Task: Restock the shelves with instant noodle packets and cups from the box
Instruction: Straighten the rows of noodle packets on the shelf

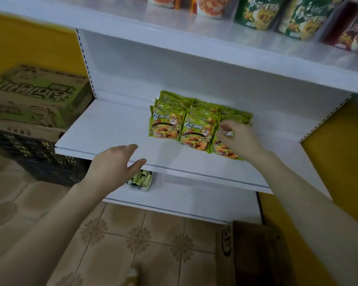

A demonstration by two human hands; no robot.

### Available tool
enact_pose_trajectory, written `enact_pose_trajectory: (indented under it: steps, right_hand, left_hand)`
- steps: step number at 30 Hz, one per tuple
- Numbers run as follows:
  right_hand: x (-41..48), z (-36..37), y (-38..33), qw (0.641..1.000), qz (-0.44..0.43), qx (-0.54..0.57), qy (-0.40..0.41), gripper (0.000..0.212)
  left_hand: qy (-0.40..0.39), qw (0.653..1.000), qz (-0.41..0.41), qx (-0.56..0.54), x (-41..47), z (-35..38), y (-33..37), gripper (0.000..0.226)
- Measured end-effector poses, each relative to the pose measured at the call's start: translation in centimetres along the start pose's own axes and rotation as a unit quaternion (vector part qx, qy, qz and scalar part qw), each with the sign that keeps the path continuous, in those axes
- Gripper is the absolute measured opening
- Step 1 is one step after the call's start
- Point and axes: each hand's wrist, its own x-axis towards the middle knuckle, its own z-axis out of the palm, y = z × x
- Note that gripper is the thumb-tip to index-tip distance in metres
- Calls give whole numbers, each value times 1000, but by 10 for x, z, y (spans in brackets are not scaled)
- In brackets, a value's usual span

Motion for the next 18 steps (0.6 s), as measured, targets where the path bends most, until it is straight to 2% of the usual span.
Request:
enact_pose_trajectory:
  steps: [9, 15, 18]
  right_hand:
    - [63, 88, 4, 998, 53, 11, -31, 45]
    - [93, 155, 35, 996, 84, 9, -20, 57]
    - [107, 183, 57, 996, 87, -22, -9, 62]
  left_hand:
    - [-70, 996, -55, -20, 66, 63, -65, 57]
    - [-122, 984, -88, -98, 119, 133, -88, 71]
    - [-115, 977, -102, -151, 147, 167, -91, 76]
